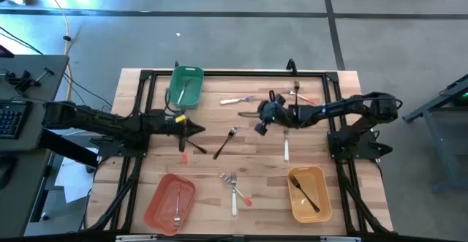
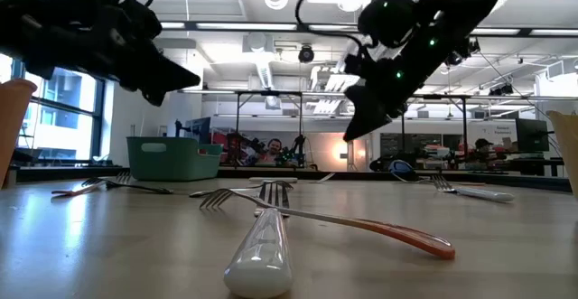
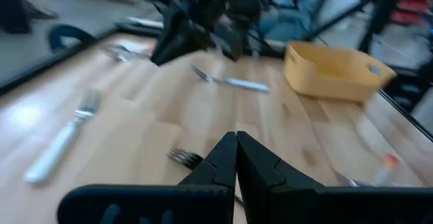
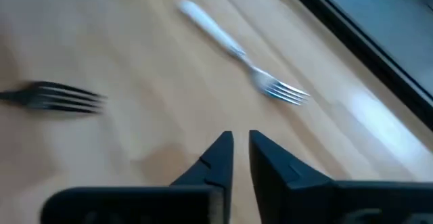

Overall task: Sort silverware by color (type)
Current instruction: Put the black fork into the yellow bin

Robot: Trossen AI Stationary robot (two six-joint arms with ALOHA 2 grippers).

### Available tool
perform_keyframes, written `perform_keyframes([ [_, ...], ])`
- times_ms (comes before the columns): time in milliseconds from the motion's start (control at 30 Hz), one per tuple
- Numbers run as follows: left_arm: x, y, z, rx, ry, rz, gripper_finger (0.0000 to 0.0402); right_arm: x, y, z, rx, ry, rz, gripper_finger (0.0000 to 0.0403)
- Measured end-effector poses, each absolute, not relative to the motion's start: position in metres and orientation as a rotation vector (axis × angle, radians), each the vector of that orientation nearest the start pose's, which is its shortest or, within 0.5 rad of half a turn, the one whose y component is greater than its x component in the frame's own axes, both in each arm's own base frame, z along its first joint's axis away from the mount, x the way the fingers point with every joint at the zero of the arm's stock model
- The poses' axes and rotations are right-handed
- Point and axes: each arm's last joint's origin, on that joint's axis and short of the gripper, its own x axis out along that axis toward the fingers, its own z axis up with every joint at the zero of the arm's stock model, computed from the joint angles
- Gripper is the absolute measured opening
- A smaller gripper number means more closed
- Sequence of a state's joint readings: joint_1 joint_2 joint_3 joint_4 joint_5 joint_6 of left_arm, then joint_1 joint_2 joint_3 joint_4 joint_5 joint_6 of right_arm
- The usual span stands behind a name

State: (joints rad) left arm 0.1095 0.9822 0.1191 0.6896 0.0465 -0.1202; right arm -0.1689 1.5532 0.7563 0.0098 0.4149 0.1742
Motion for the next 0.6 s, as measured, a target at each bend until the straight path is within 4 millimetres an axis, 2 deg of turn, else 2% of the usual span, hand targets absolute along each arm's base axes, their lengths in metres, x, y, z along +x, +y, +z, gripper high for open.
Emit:
perform_keyframes([
  [300,0.171,0.036,0.15,-0.138,0.2,0.183,0.0,0.255,-0.124,0.157,0.06,0.961,-0.796,0.0109],
  [467,0.173,0.041,0.143,-0.128,0.24,0.213,0.0,0.226,-0.162,0.153,0.066,1.084,-0.868,0.0117],
  [600,0.175,0.044,0.141,-0.128,0.233,0.226,0.0,0.199,-0.189,0.15,0.187,1.126,-0.87,0.0117],
])
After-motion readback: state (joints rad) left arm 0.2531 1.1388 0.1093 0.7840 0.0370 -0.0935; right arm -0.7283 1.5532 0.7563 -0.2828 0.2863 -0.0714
